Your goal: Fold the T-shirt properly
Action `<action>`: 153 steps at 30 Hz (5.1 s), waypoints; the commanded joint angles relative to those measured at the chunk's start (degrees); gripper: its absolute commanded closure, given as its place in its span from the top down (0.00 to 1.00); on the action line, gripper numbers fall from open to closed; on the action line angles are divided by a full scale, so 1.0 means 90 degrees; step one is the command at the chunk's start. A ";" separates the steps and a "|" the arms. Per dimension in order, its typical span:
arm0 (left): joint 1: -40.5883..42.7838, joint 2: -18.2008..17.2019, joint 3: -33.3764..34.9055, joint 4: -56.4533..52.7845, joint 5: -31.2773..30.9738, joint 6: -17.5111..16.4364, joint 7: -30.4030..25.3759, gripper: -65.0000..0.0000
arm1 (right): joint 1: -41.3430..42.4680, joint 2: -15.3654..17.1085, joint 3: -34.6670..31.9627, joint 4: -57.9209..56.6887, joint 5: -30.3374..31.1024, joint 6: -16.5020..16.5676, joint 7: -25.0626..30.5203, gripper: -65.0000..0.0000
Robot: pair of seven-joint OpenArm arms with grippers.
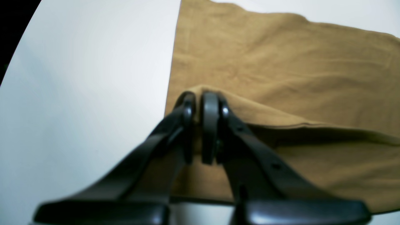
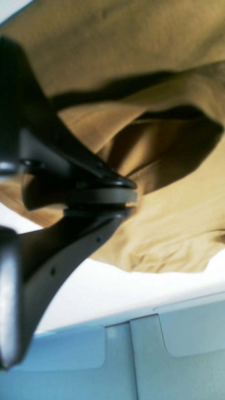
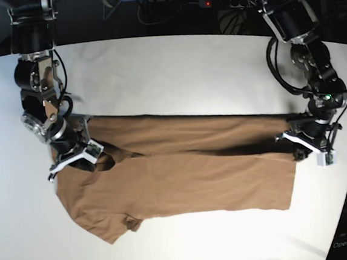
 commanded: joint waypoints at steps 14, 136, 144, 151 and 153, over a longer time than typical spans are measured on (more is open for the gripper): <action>-0.0257 -0.0035 -0.0012 -0.0068 -0.0081 -0.0007 -0.0156 0.06 | 0.0198 0.0045 0.0027 -0.0181 0.0035 -0.0097 0.0348 0.01; 0.0456 -0.0064 0.0242 -0.0146 0.0681 0.0013 -0.0029 0.05 | 0.0433 -0.2250 0.3690 0.1353 0.0895 0.1393 -0.2348 0.01; 0.0466 -0.0064 0.0242 -0.0302 0.0691 0.0013 -0.0029 0.05 | 0.0198 -0.2356 0.3700 0.1382 0.0934 0.1393 -0.2739 0.01; 0.0436 -0.0083 0.0115 -0.0644 0.0691 0.0013 -0.0039 0.05 | -0.0026 -0.2356 0.3690 0.1157 0.1412 0.1393 -0.3091 0.01; 0.0436 -0.0074 -0.0022 -0.0703 0.0691 0.0013 -0.0039 0.05 | -0.0036 -0.2356 0.3690 0.1030 0.1412 0.1393 -0.3120 0.01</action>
